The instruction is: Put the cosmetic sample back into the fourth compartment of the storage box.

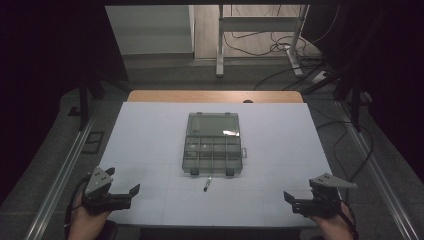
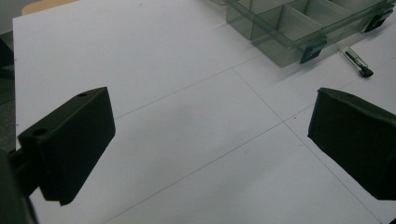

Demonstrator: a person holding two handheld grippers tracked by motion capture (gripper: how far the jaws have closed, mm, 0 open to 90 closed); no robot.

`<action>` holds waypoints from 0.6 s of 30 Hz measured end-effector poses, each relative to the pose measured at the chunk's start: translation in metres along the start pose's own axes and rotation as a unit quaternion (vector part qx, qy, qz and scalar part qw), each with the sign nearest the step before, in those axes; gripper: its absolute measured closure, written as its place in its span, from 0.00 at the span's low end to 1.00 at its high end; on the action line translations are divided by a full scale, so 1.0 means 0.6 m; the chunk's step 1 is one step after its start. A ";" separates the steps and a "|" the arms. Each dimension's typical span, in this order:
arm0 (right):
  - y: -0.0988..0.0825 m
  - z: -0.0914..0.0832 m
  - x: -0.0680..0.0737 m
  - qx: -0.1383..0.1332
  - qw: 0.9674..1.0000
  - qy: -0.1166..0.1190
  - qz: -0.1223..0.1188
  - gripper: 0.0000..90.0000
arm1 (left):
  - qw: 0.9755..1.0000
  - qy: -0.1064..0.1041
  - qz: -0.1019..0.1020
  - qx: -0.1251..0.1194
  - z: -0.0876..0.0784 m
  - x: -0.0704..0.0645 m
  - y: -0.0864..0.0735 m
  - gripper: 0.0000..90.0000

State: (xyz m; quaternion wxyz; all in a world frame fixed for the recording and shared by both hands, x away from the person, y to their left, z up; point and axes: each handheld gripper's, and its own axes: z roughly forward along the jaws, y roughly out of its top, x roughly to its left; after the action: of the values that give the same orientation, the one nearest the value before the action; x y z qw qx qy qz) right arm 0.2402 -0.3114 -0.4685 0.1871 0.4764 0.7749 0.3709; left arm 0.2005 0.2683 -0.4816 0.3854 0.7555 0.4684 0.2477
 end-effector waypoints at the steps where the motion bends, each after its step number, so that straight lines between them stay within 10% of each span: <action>1: 0.000 0.000 0.000 0.000 1.000 0.000 0.000 0.00 | 1.000 0.000 0.000 0.000 0.000 0.000 0.000 0.02; 18: 0.003 0.005 0.012 0.009 0.999 -0.005 -0.035 0.00 | 1.000 -0.012 -0.014 0.010 0.002 0.007 0.000 0.03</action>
State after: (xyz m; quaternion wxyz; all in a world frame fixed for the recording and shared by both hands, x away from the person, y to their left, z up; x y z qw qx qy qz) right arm 0.2398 -0.3036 -0.4687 0.1991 0.4520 0.7939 0.3546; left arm 0.2029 0.2716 -0.4823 0.3871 0.7552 0.4769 0.2287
